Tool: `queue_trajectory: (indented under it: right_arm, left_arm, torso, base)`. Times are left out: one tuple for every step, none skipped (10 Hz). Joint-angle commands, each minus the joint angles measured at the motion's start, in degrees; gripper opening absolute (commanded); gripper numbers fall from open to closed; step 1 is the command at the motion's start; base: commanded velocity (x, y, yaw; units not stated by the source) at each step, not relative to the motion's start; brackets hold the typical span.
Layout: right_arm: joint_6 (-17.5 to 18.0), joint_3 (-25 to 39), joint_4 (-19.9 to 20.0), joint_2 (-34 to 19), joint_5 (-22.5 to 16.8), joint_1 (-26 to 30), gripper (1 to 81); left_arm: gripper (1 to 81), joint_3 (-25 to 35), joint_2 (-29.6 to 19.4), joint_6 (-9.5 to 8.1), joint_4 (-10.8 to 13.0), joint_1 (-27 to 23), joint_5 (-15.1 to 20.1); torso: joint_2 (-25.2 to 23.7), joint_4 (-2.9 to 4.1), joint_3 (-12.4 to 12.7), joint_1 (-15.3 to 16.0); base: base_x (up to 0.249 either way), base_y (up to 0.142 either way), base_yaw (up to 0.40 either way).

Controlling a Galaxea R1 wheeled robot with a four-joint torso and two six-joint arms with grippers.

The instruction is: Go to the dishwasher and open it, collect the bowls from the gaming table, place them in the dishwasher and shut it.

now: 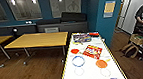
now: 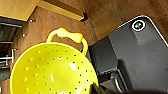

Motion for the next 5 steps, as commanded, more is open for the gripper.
queue_trajectory:
  right_arm:
    - [0.0, -1.4, -1.8, -1.7, -1.3, 1.7, 1.0]
    - [0.0, -1.2, -2.2, -2.8, -1.5, 1.7, 1.0]
    - [0.0, -1.7, -2.3, -3.0, -1.7, 1.7, 1.0]
    - [-0.1, -2.5, -2.4, -2.3, -2.7, 1.9, 1.0]
    - [-0.1, -4.3, -2.7, -0.7, -4.3, 2.3, 1.0]
  left_arm:
    - [1.0, -3.5, -0.4, 0.35, 1.8, -0.3, -2.8]
    - [1.0, -4.0, -0.7, 0.35, 2.8, 0.7, -3.3]
    - [1.0, -4.4, -0.5, 0.43, 3.1, 2.2, -3.3]
    - [1.0, -5.7, 0.7, 0.35, 4.3, 3.8, -3.4]
    - [1.0, -8.1, 2.8, 0.35, 4.7, 4.9, -3.4]
  torso:
    - [0.0, 0.00, 0.0, 0.0]
    - [0.0, 0.00, 0.0, 0.0]
    - [0.0, 0.00, 0.0, 0.0]
    - [0.0, 0.00, 0.0, 0.0]
    - [0.0, 0.00, 0.0, 0.0]
  base:
    - [-0.127, 0.000, 0.000]
    - [-0.128, 0.000, 0.000]
    - [-0.132, 0.000, 0.000]
    - [-0.133, 0.000, 0.000]
    - [-0.134, 0.000, 0.000]
